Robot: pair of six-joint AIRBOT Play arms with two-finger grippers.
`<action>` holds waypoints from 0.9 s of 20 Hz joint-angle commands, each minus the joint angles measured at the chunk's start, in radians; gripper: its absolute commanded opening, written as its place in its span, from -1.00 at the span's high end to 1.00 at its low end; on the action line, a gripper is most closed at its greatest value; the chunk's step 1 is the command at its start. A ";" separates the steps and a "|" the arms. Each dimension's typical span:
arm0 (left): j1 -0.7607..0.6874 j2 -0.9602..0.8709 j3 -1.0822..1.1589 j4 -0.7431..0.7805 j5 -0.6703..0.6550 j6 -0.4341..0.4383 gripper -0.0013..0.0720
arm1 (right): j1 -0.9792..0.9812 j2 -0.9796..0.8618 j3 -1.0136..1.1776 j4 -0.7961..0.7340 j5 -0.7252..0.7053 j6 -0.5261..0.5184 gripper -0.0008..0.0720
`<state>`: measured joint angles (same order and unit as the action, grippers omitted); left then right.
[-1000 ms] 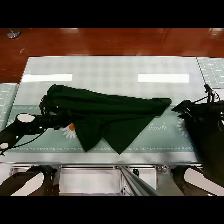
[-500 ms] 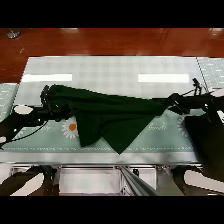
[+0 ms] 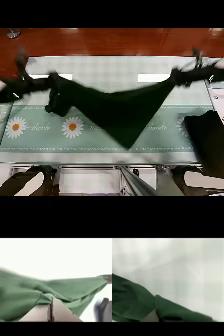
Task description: Fold the shirts.
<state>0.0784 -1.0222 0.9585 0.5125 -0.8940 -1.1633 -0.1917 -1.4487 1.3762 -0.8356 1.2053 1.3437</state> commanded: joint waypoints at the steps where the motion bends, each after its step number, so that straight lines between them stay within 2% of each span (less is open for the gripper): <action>1: 0.055 0.053 0.368 0.000 -0.014 -0.001 0.92 | 0.017 0.066 0.413 -0.010 0.088 0.031 0.89; 4: 0.119 0.078 0.692 0.003 -0.043 -0.001 0.92 | 0.017 0.148 0.712 -0.011 0.141 0.040 0.89; 8: 0.241 0.154 0.961 0.011 -0.064 -0.006 0.92 | 0.017 0.375 0.741 -0.082 0.166 0.026 0.89; 11: 0.336 0.245 1.045 0.106 -0.068 -0.052 0.92 | 0.017 0.527 0.741 -0.178 0.210 0.027 0.89; 13: 0.365 0.320 1.048 0.196 -0.080 -0.053 0.92 | 0.017 0.604 0.741 -0.207 0.232 0.030 0.89; 15: 0.360 0.381 1.048 0.307 -0.121 -0.058 0.92 | 0.017 0.658 0.740 -0.214 0.271 0.037 0.89; 18: 0.288 0.429 1.047 0.488 -0.194 -0.117 0.92 | 0.017 0.716 0.696 -0.214 0.302 0.056 0.89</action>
<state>0.4007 -0.6502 1.9934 0.8108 -1.0237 -1.2343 -0.1757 -0.8017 2.0987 -1.0248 1.4677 1.3815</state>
